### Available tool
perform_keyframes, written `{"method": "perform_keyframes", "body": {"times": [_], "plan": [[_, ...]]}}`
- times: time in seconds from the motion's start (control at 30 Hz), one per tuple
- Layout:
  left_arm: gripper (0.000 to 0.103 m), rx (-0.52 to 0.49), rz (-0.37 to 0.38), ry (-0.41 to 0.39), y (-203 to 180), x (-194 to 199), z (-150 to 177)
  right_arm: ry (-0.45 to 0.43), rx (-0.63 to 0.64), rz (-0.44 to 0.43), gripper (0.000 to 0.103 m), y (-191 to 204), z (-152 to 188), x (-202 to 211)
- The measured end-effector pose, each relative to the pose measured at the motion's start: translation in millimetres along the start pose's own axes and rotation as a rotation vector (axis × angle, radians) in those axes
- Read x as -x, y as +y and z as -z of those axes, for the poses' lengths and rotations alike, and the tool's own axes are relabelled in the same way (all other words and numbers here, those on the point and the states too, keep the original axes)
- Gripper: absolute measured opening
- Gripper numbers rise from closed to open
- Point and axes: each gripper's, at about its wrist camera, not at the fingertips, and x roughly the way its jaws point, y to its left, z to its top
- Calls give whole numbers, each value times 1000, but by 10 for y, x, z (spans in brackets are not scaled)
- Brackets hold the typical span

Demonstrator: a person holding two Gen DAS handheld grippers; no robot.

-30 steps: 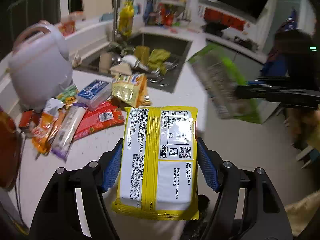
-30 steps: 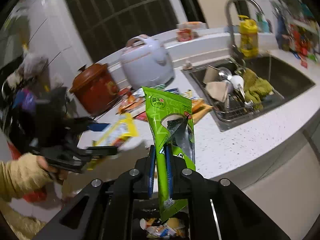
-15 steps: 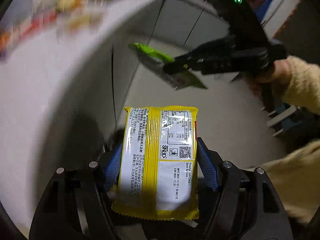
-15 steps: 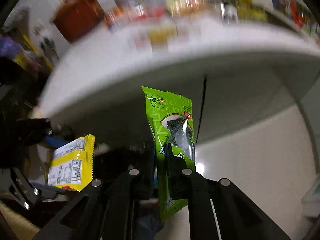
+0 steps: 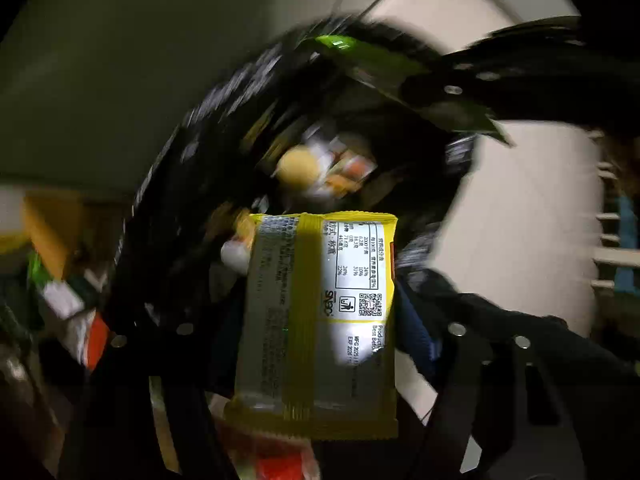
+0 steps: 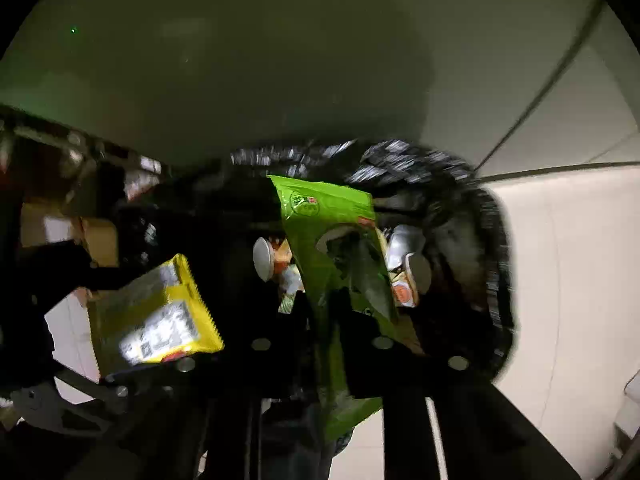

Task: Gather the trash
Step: 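Drop both packets into the black trash bag, opening both tools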

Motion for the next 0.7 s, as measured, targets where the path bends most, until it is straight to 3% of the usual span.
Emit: {"method": "perform_keyframes", "body": {"times": [0.03,0.07,0.1,0.3,0.4,0.47,0.57,0.63,0.7], "plan": [[83,31,-11,21,72,-106,-12,15,4,14,36,34,-25,-119],[85,57,-20,32,133,-168,-18,21,3,32,51,49,-23,-186],[85,72,-28,38,171,-212,-14,25,-2,43,56,56,-35,-230],[86,92,-53,81,212,-321,52,22,-17,66,63,103,-81,-136],[86,37,-27,55,84,-92,80,7,-35,82,63,116,-79,128],[86,-16,-8,17,-55,99,131,-27,-52,87,65,101,-43,461],[86,-124,71,-67,-328,677,152,-125,-72,134,77,55,80,1249],[86,-195,134,-139,-600,1187,121,-212,-76,149,78,52,167,1854],[89,-253,189,-229,-819,1758,45,-306,-71,196,89,49,188,2449]]}}
